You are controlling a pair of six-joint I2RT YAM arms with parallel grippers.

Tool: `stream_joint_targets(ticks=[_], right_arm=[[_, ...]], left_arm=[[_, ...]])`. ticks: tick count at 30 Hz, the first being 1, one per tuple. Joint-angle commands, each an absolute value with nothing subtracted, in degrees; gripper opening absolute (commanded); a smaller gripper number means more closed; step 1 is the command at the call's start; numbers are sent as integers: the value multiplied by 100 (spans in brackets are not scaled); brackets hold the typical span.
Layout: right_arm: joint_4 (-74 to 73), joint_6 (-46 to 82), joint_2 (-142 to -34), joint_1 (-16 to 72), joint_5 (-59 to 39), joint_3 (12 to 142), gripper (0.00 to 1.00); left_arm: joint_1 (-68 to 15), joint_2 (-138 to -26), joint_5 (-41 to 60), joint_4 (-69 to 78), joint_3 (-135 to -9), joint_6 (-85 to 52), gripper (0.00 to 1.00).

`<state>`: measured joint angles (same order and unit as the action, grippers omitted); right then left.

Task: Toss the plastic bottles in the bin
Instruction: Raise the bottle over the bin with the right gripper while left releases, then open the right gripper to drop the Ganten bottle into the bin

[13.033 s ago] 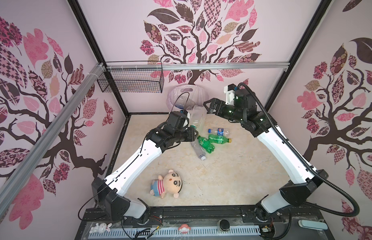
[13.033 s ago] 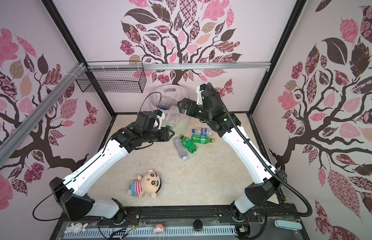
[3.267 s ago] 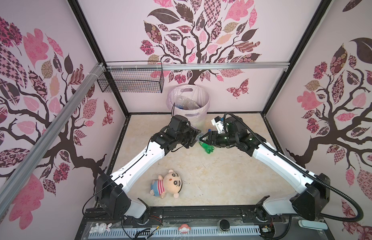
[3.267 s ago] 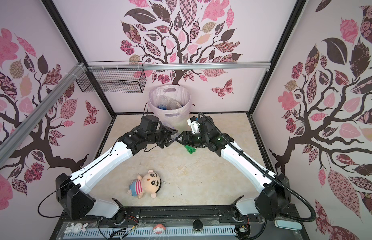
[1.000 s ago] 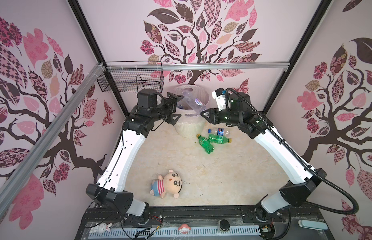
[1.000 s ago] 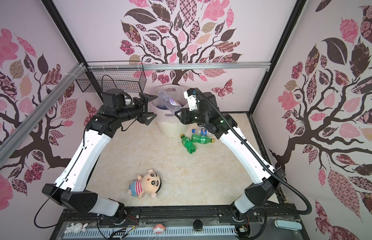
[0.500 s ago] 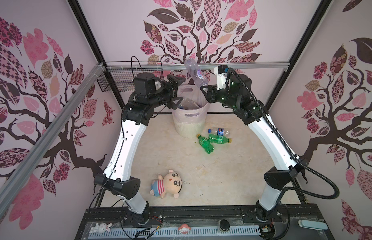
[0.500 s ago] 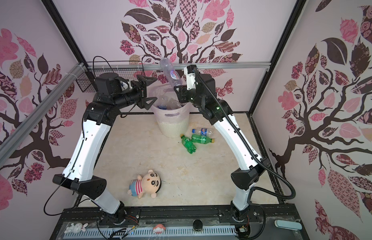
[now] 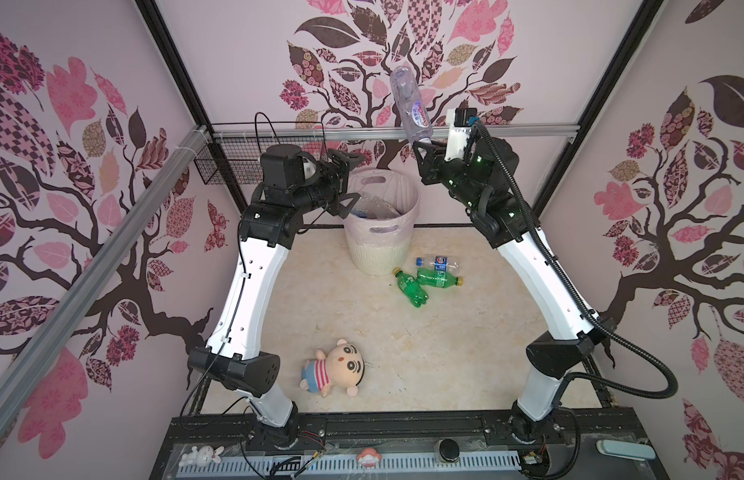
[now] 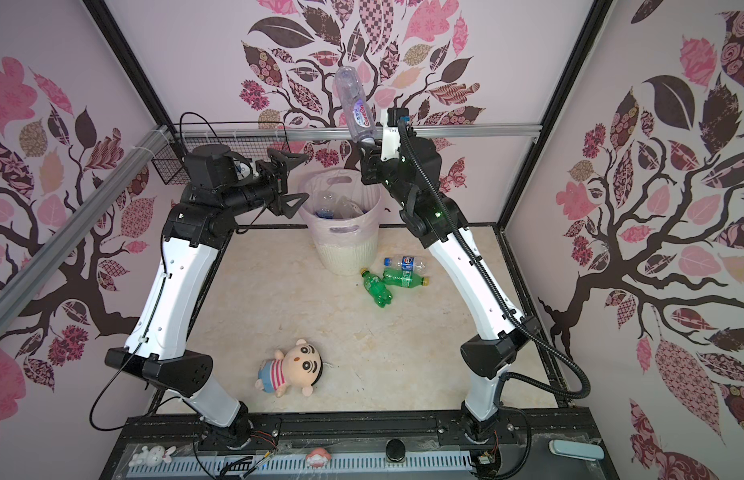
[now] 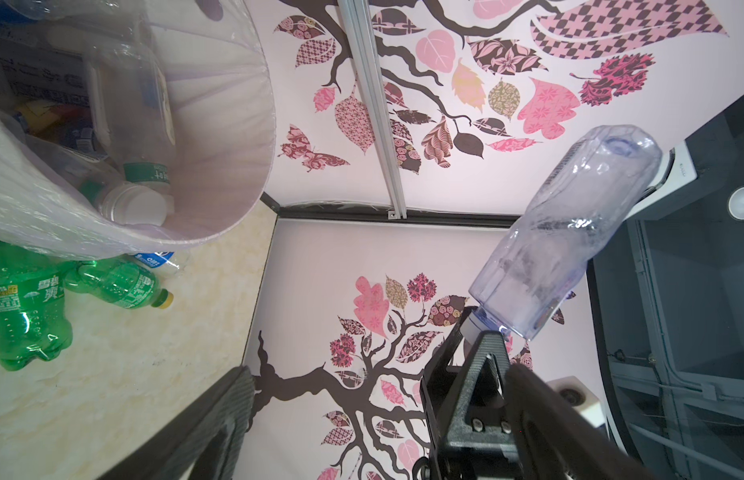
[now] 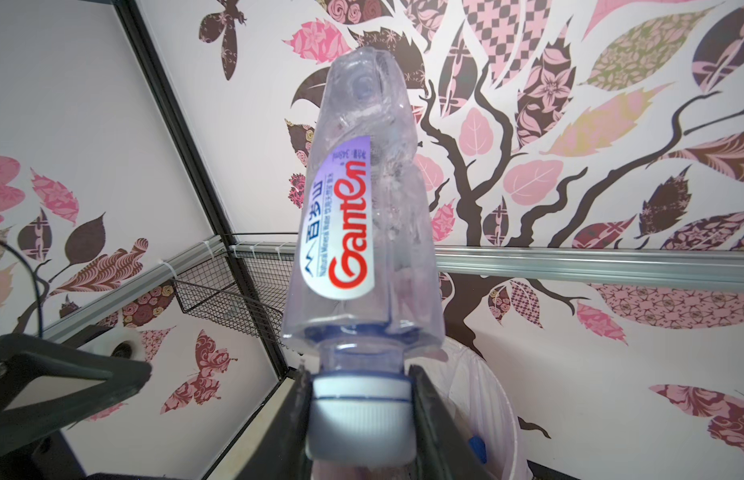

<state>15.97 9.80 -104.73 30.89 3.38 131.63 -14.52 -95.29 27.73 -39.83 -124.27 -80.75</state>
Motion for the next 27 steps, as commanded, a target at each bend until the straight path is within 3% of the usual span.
stream_joint_targets(ticks=[1,4,12,21,27], right_arm=[[2366,1266,-11246,2962,383,13333,32],[2926,1379,-11693,2955,429,13630,48],[2687,1257,-11521,2951,398,13564,68],[2733,1340,-11221,2955,303,13192,72],[2861,1449,-11019,2953,265,13039,83]], left_arm=[[-1391,-9367,2887,-3963,-12188,-7989,97],[-1350,-9295,2917,-3959,-12014,-7982,97],[-1239,-9169,2996,-3926,-11720,-7972,97],[-1235,-9018,3004,-3828,-11431,-8006,97],[-1235,-8745,3001,-3647,-10885,-8120,97]])
